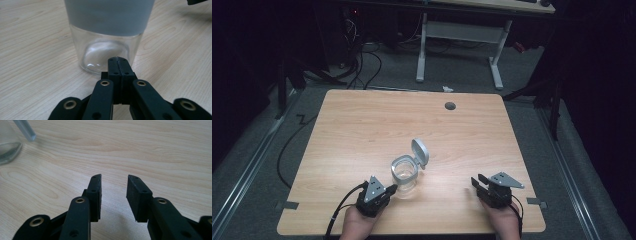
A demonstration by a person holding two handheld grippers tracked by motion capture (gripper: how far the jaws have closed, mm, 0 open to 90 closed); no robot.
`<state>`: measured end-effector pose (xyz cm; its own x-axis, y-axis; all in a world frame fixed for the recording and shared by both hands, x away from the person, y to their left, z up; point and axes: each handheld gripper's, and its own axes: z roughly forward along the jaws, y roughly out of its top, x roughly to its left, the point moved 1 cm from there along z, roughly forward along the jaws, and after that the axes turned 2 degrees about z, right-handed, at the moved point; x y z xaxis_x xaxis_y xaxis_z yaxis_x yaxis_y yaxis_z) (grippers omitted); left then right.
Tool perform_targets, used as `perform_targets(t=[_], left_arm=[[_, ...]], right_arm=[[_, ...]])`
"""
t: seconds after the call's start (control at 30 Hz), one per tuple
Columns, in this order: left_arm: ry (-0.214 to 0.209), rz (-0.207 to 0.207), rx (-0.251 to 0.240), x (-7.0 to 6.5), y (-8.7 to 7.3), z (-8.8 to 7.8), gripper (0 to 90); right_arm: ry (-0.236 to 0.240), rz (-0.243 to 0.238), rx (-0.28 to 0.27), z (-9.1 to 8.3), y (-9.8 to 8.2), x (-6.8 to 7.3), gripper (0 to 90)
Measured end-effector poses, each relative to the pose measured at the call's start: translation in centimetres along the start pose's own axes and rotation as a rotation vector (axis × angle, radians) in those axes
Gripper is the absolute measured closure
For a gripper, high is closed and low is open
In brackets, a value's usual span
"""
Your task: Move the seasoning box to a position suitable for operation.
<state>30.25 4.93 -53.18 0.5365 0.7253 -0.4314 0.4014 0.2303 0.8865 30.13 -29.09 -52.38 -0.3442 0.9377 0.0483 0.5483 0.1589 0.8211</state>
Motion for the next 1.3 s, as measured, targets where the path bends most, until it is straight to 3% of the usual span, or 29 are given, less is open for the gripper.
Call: perform_targets(t=[0.7, 0.93, 1.17, 1.3], left_arm=[[-0.040, 0.043, 0.019, -2.7, -0.5, 2.9, 90.0], [-0.039, 0.044, 0.011, -2.8, -0.1, 3.5, 90.0], [0.004, 0.026, 0.001, -1.3, -0.1, 2.5, 90.0], [0.003, 0.024, 0.002, -1.4, 0.0, 2.8, 90.0]], right_arm=[[0.040, 0.001, 0.018, 0.4, -0.2, 0.2, 64.7], [0.044, -0.011, 0.022, 0.6, -0.2, 0.4, 64.6], [0.048, -0.002, 0.019, 0.5, -0.3, 0.3, 64.5], [0.055, -0.006, 0.026, 0.7, -0.3, 0.6, 64.2]])
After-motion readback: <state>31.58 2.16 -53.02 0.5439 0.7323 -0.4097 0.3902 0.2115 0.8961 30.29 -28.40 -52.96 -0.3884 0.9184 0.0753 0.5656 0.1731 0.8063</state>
